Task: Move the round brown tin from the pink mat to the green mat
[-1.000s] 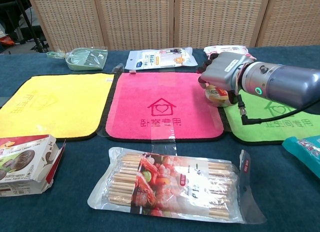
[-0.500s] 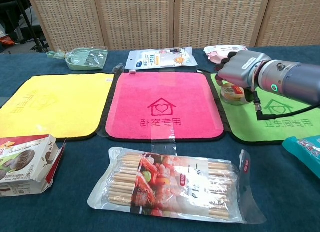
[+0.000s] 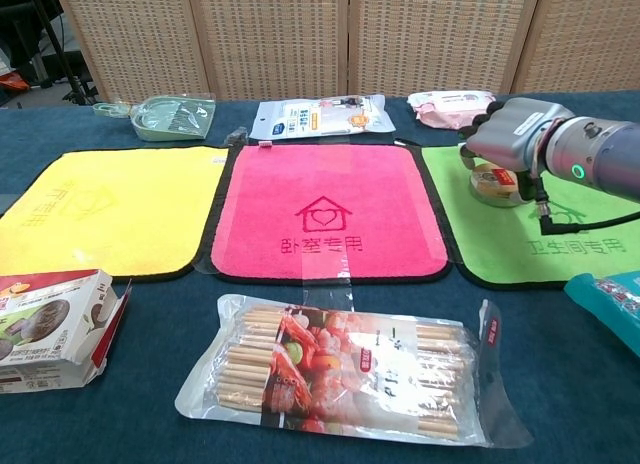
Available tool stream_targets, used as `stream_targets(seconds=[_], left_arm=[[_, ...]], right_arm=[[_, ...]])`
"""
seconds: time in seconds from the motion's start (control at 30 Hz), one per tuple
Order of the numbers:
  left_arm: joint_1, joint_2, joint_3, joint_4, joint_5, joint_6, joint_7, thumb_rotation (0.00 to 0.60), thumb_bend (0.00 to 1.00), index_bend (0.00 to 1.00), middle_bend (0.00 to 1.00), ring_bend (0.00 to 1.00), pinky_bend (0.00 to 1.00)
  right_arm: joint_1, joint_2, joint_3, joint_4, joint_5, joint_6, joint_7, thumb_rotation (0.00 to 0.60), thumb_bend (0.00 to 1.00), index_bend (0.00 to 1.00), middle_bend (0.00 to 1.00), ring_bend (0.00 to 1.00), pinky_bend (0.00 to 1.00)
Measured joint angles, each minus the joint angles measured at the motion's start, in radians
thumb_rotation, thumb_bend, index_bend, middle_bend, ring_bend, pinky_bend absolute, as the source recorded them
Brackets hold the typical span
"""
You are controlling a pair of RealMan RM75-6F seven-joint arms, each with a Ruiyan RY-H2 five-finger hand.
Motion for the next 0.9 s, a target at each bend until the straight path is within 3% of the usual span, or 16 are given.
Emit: stream_targets(seconds=[0.5, 0.9], left_arm=[[-0.001, -0.001, -0.002, 0.002, -0.005, -0.003, -0.002, 0.6, 0.17, 0.02, 0.0, 0.0, 0.0], [0.003, 0.0, -0.017, 0.012, -0.024, 0.006, -0.011, 0.6, 0.17, 0.02, 0.0, 0.0, 0.0]], right_arm=[[-0.029, 0.029, 0.007, -0.01, 0.008, 0.01, 0.014, 0.6, 0.36, 0.24, 0.02, 0.0, 0.02], [-0.007, 0.082, 0.058, -0.186, -0.109, 0.094, 0.034, 0.6, 0.36, 0.24, 0.0, 0.0, 0.02]])
